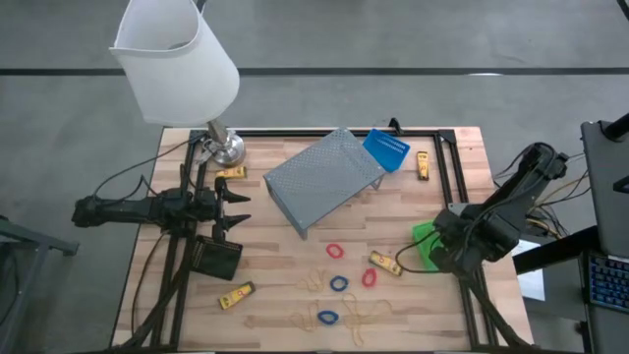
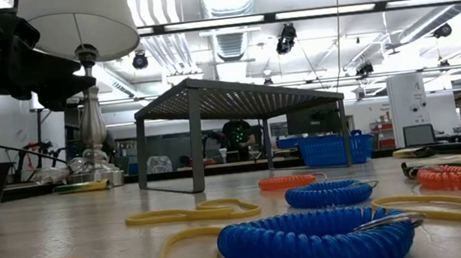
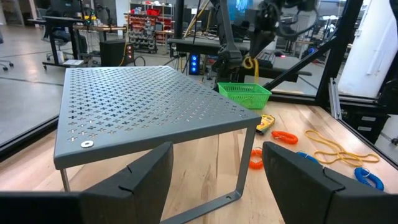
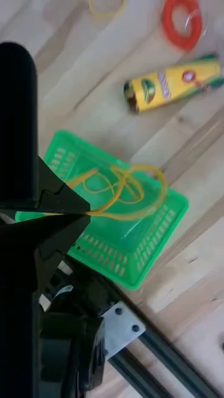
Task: Pick & Place Office Desk Supplies
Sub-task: Put the yellow rubber band into the green basket
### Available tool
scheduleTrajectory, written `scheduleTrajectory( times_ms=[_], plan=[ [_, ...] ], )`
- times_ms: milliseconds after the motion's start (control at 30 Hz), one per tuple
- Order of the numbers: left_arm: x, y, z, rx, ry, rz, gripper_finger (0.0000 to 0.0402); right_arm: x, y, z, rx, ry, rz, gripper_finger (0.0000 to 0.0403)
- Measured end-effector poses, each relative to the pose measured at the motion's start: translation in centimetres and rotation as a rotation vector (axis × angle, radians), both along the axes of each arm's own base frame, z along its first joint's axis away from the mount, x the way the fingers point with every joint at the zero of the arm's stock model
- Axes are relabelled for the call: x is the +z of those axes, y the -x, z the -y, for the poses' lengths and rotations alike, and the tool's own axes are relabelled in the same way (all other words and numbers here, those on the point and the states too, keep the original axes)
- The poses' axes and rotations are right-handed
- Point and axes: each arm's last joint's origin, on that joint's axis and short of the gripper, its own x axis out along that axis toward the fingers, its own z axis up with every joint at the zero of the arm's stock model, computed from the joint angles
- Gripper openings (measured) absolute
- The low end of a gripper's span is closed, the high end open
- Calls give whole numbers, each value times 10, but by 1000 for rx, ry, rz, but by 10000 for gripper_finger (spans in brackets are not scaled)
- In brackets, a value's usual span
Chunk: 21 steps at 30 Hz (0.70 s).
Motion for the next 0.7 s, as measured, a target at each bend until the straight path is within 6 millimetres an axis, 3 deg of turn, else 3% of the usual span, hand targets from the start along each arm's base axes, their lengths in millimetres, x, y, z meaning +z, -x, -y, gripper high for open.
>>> scheduleTrajectory(
  times_ms=[600,700],
  plan=[
    [0,0,0,0,0,0,253,-72,9,8,-27,-69,17,8],
    [0,0,0,0,0,0,253,-73,6,5,-35,-61,12,8]
  ],
)
